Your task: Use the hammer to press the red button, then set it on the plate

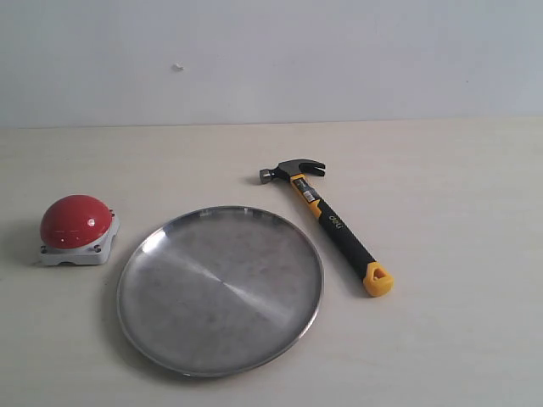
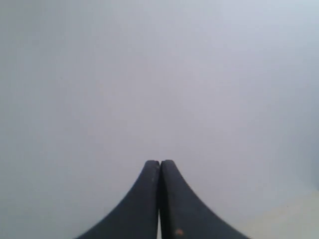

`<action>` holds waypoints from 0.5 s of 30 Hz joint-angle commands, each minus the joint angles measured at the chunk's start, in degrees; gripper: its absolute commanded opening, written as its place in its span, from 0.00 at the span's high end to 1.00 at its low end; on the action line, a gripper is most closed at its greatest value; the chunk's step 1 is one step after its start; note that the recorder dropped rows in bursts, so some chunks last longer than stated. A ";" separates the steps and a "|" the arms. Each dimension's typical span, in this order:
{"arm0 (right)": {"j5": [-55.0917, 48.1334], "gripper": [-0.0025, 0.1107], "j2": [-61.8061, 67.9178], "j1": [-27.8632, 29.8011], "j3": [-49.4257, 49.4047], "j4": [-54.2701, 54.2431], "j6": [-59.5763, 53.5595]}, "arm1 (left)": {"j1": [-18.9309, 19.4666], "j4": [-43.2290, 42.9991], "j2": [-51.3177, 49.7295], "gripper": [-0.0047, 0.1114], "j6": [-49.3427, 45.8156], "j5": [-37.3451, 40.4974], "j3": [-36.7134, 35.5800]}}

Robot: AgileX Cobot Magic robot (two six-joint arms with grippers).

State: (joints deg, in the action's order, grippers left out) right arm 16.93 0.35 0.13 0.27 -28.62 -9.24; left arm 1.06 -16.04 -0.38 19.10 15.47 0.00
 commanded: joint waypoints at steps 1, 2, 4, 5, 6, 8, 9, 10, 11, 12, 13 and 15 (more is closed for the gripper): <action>4.00 0.98 1.20 0.35 3.90 3.87 5.51 | -0.23 0.27 0.38 0.96 0.18 -0.14 0.00; 4.00 0.98 2.37 0.35 5.59 4.39 5.51 | -0.23 0.27 0.38 0.96 0.18 -0.14 0.00; 3.83 0.98 5.54 0.35 9.22 5.28 5.51 | -0.23 0.27 0.38 0.96 0.18 -0.14 0.00; 3.72 0.98 7.16 0.35 11.05 5.72 5.51 | -0.23 0.27 0.38 0.96 0.18 -0.14 0.00; 3.18 0.98 9.35 0.35 12.89 6.62 5.51 | -0.23 0.27 0.38 0.96 0.18 -0.14 0.00; 1.88 0.98 13.83 0.35 16.18 7.89 6.00 | -0.23 0.27 0.38 0.96 0.18 -0.14 0.00; 0.95 0.98 16.50 0.35 18.00 8.00 6.00 | -0.23 0.27 0.38 0.96 0.18 -0.14 0.00; -0.37 0.98 19.20 0.35 19.50 8.00 6.00 | -0.23 0.27 0.38 0.96 0.18 -0.14 0.00; -2.02 0.98 21.98 0.35 21.77 8.00 6.00 | -0.23 0.27 0.38 0.96 0.18 -0.14 0.00; -2.94 0.98 24.72 0.35 23.30 8.00 6.00 | -0.23 0.27 0.38 0.96 0.18 -0.14 0.00; -4.13 0.98 27.01 0.35 24.89 8.00 6.00 | -0.23 0.27 0.38 0.96 0.18 -0.14 0.00; -7.43 0.98 32.64 0.35 29.02 8.27 6.00 | -0.23 0.27 0.38 0.96 0.18 -0.14 0.00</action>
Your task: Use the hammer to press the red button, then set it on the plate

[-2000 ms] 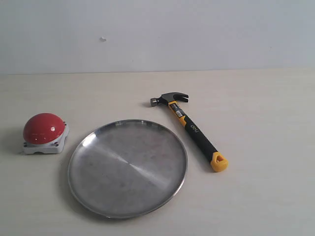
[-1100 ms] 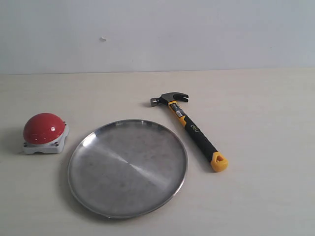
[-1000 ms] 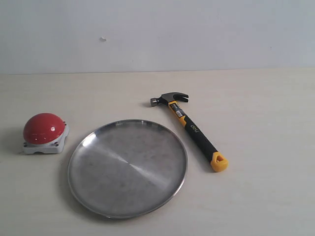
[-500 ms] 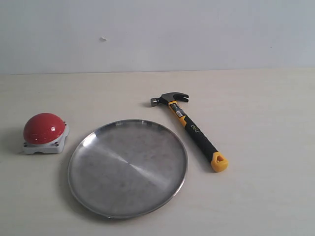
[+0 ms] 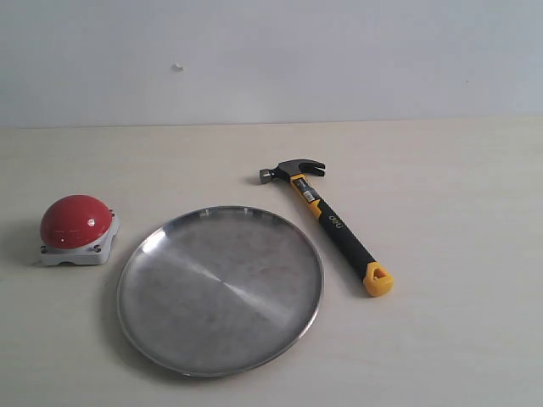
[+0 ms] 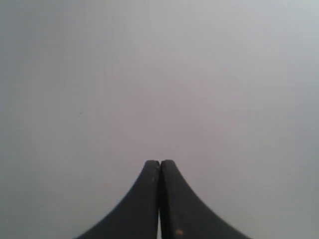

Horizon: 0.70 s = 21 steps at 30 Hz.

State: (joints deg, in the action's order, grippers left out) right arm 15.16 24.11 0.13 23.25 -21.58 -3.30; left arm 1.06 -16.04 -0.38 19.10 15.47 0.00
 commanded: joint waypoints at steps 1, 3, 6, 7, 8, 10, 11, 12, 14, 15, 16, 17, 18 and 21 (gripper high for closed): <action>-7.00 0.98 11.14 0.35 8.18 1.51 -0.05 | -0.23 0.27 0.38 0.96 0.18 -0.14 0.00; -10.57 0.98 16.73 0.35 12.63 3.71 -0.05 | -0.23 0.27 0.38 0.96 0.18 -0.14 0.00; -17.50 0.98 24.66 0.35 19.12 4.22 -0.42 | -0.23 0.27 0.38 0.96 0.18 -0.14 0.00; -19.83 0.98 27.42 0.35 21.01 4.22 -1.34 | -0.23 0.27 0.38 0.96 0.18 -0.14 0.00; -23.60 0.98 30.11 0.22 23.79 4.22 -2.71 | -0.23 0.27 0.38 0.96 0.18 -0.14 0.00; -29.14 0.98 35.13 0.22 27.55 4.22 -3.05 | -0.23 0.27 0.38 0.96 0.18 -0.14 0.00; -31.77 0.98 37.47 0.22 29.37 4.22 -3.28 | -0.23 0.27 0.38 0.96 0.18 -0.14 0.00; -33.53 0.98 39.21 0.22 31.07 3.96 -4.21 | -0.23 0.27 0.38 0.96 0.18 -0.14 0.00; -37.33 0.98 43.29 0.22 34.18 3.57 -5.89 | -0.23 0.27 0.38 0.96 0.18 -0.14 0.00; -39.37 0.98 44.86 0.22 35.50 3.57 -6.30 | -0.23 0.27 0.38 0.96 0.18 -0.14 0.00; -41.52 0.98 46.81 0.22 37.13 3.57 -6.91 | -0.23 0.27 0.38 0.96 0.18 -0.14 0.00; -43.81 0.98 48.73 0.22 38.78 3.46 -7.32 | -0.23 0.27 0.38 0.96 0.18 -0.14 0.00; -45.64 0.98 50.62 0.22 40.15 3.46 -7.61 | -0.23 0.27 0.38 0.96 0.18 -0.14 0.00; -50.47 0.98 55.44 0.22 44.81 3.34 -8.14 | -0.23 0.27 0.38 0.96 0.18 -0.14 0.00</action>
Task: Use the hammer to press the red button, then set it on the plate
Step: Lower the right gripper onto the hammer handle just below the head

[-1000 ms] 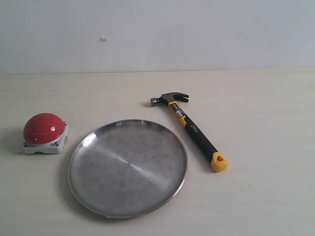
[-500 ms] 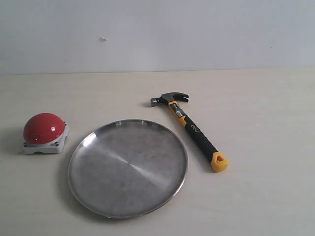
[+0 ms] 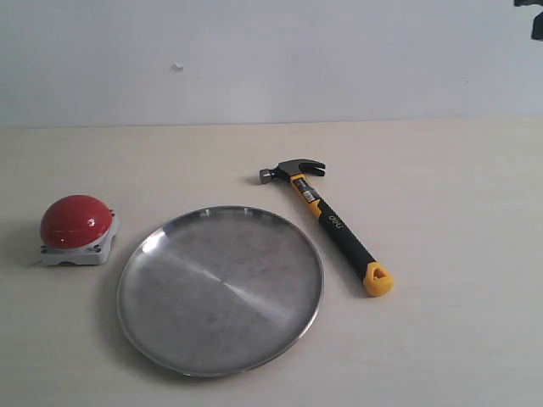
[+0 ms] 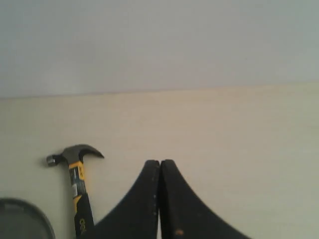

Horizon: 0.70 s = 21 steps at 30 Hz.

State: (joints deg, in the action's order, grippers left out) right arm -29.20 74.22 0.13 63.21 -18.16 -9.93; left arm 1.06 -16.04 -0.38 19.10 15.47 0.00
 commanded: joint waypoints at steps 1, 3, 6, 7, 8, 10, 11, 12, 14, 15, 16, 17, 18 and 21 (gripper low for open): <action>-7.19 0.98 6.83 0.22 6.23 -0.08 -1.51 | -0.23 0.27 0.38 0.96 0.18 -0.14 0.00; -10.49 0.98 10.31 0.02 9.70 -0.08 -1.51 | -0.23 0.27 0.38 0.96 0.18 -0.14 0.00; -14.19 0.98 13.41 -0.52 12.73 -0.83 -2.39 | -0.23 0.27 0.38 0.96 0.18 -0.14 0.00; -14.63 0.98 14.15 -0.82 13.38 -0.86 -2.54 | -0.23 0.27 0.38 0.96 0.18 -0.14 0.00; -14.63 0.98 14.53 -1.17 13.73 -0.97 -2.54 | -0.23 0.27 0.38 0.96 0.18 -0.14 0.00; -14.54 0.98 15.15 -2.84 13.91 -0.97 -2.94 | -0.23 0.27 0.38 0.96 0.18 -0.14 0.00; -14.16 0.98 15.52 -3.89 13.91 -0.74 -3.10 | -0.23 0.27 0.38 0.96 0.18 -0.14 0.00; -14.46 0.98 16.14 -4.89 14.77 -0.26 -3.49 | -0.23 0.27 0.38 0.96 0.18 -0.14 0.00; -15.56 0.98 17.22 -6.68 17.05 0.50 -3.49 | -0.23 0.27 0.38 0.96 0.18 -0.14 0.00; -16.25 0.98 17.80 -7.25 18.02 0.63 -3.49 | -0.23 0.27 0.38 0.96 0.18 -0.14 0.00; -18.53 0.98 18.98 -8.40 20.14 1.18 -3.49 | -0.23 0.27 0.38 0.96 0.18 -0.14 0.00; -20.11 0.98 19.87 -9.14 21.52 2.08 -3.36 | -0.23 0.27 0.38 0.96 0.18 -0.14 0.00; -22.96 0.98 22.04 -10.25 24.17 3.76 -2.07 | -0.23 0.27 0.38 0.96 0.18 -0.14 0.00; -26.01 0.98 25.68 -11.99 28.51 6.69 0.50 | -0.23 0.27 0.38 0.96 0.18 -0.14 0.00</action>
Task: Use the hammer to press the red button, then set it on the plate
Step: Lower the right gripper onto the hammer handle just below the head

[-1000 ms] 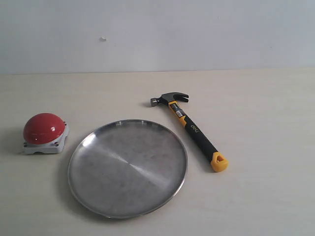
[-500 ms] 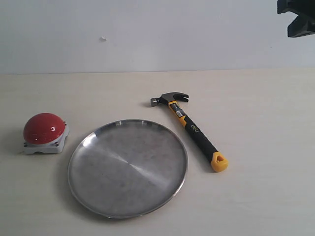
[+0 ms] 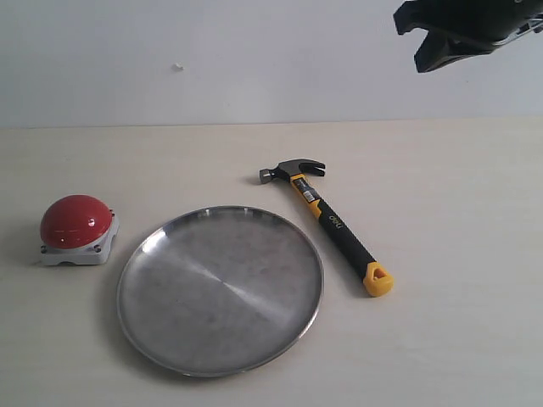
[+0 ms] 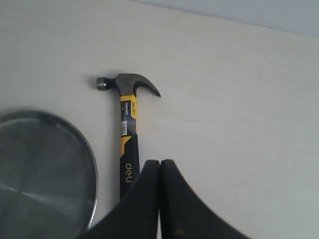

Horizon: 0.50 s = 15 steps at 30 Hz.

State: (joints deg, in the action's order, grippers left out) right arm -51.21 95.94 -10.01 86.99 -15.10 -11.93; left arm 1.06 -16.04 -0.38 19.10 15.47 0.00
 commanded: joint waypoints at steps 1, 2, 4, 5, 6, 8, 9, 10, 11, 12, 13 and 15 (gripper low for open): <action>-5.04 0.98 5.13 -2.32 5.94 4.17 2.84 | -0.23 0.27 0.38 0.96 0.18 -0.14 0.00; -6.23 0.98 6.66 -2.94 7.45 4.47 3.29 | -0.23 0.27 0.38 0.96 0.18 -0.14 0.00; -8.50 0.98 9.93 -3.86 10.37 4.57 3.28 | -0.23 0.27 0.38 0.96 0.18 -0.14 0.00; -9.58 0.98 11.64 -4.26 12.13 4.57 3.60 | -0.23 0.27 0.38 0.96 0.18 -0.14 0.00; -10.60 0.98 13.41 -4.69 13.96 4.57 3.73 | -0.23 0.27 0.38 0.96 0.18 -0.14 0.00; -12.28 0.98 16.77 -5.22 17.72 4.74 4.62 | -0.23 0.27 0.38 0.96 0.18 -0.14 0.00; -13.32 0.98 18.69 -5.32 19.70 4.51 4.62 | -0.23 0.27 0.38 0.96 0.18 -0.14 0.00; -14.17 0.98 20.29 -5.32 21.28 4.23 4.70 | -0.23 0.27 0.38 0.96 0.18 -0.14 0.00; -15.45 0.98 22.31 -5.32 23.30 3.55 4.70 | -0.23 0.27 0.38 0.96 0.18 -0.14 0.00; -16.89 0.98 24.36 -5.32 25.27 3.21 5.18 | -0.23 0.27 0.38 0.96 0.18 -0.14 0.00; -18.30 0.98 26.34 -5.32 27.13 3.22 5.77 | -0.23 0.27 0.38 0.96 0.18 -0.14 0.00; -18.75 0.98 29.86 -5.32 30.18 3.06 6.08 | -0.23 0.27 0.38 0.96 0.18 -0.14 0.00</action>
State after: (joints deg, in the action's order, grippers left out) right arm -68.27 121.69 -15.27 113.15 -11.59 -6.54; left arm 1.06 -16.04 -0.38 19.10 15.47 0.00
